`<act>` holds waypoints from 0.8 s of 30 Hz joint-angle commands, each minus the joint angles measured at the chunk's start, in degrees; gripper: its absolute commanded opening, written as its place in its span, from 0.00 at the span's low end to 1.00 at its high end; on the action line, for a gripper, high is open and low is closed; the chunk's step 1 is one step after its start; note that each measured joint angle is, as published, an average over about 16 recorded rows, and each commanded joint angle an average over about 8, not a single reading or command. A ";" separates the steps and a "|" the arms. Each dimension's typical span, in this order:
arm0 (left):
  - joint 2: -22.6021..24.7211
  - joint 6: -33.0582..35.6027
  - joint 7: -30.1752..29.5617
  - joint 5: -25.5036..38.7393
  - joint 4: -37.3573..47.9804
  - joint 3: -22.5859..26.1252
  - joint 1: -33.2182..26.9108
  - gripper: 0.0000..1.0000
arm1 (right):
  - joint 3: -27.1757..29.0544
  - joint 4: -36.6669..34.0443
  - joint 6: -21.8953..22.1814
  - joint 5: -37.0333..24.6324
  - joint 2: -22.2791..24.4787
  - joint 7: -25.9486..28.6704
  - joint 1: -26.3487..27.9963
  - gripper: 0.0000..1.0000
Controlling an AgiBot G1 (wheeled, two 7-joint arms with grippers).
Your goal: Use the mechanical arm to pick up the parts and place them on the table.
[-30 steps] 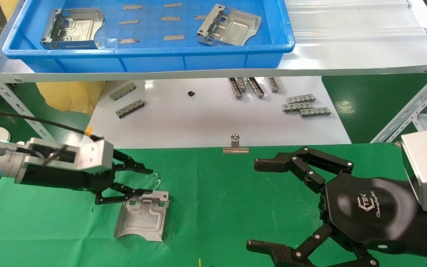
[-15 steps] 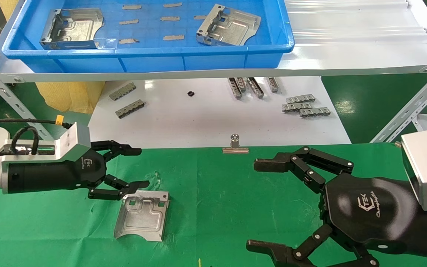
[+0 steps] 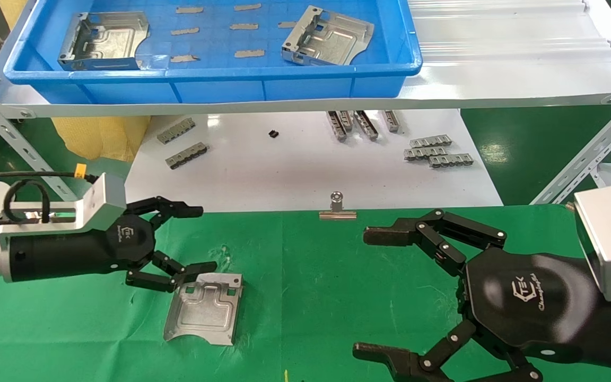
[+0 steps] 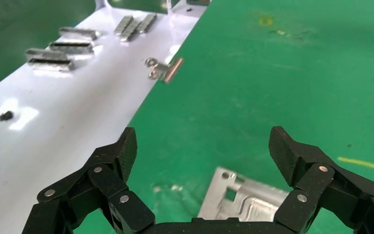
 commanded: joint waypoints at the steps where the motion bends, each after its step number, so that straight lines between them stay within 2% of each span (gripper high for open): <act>1: -0.70 -0.20 -1.28 -0.64 -2.44 -1.06 1.22 1.00 | -0.01 -0.01 0.00 0.00 0.00 0.00 0.00 1.00; 24: -8.78 -2.53 -16.03 -8.03 -30.47 -13.30 15.23 1.00 | -0.07 -0.01 0.02 0.04 0.02 -0.03 0.02 1.00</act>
